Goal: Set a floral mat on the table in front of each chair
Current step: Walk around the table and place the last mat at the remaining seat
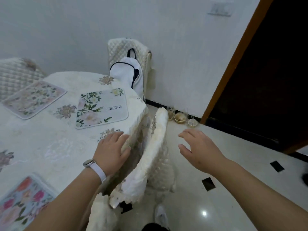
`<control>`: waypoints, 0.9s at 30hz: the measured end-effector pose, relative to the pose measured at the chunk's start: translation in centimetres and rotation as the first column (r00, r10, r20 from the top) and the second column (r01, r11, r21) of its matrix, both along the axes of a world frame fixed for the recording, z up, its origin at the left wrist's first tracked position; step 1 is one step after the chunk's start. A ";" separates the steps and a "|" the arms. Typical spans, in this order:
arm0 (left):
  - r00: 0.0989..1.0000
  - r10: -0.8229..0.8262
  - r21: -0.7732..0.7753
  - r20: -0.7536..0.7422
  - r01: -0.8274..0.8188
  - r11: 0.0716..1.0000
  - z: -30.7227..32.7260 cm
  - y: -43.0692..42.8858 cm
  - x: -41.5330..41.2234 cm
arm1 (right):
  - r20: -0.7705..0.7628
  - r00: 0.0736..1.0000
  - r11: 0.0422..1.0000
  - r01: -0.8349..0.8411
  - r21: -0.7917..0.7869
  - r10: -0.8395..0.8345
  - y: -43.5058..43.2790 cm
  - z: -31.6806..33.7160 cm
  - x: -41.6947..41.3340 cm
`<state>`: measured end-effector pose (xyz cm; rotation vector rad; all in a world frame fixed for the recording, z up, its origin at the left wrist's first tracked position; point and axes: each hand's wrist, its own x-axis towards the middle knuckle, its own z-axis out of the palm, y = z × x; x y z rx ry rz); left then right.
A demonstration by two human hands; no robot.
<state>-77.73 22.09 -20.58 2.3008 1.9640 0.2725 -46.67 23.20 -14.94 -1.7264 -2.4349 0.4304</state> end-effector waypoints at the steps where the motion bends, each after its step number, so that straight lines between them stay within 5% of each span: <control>1: 0.999 0.029 -0.008 0.012 -0.029 1.000 0.0 1.2 -0.6 | -0.007 1.000 1.000 -0.023 0.006 0.023 2.0 0.3 -0.6; 14: 0.911 0.410 -0.112 0.048 -0.403 0.908 -2.8 8.7 -5.9 | -0.019 0.927 0.921 -0.373 -0.108 0.374 22.9 -2.9 -11.5; 27: 0.501 0.855 -0.430 0.132 -0.748 0.505 -9.8 17.9 -4.8 | 0.047 0.750 0.727 -0.621 -0.291 0.660 44.6 -14.1 -24.4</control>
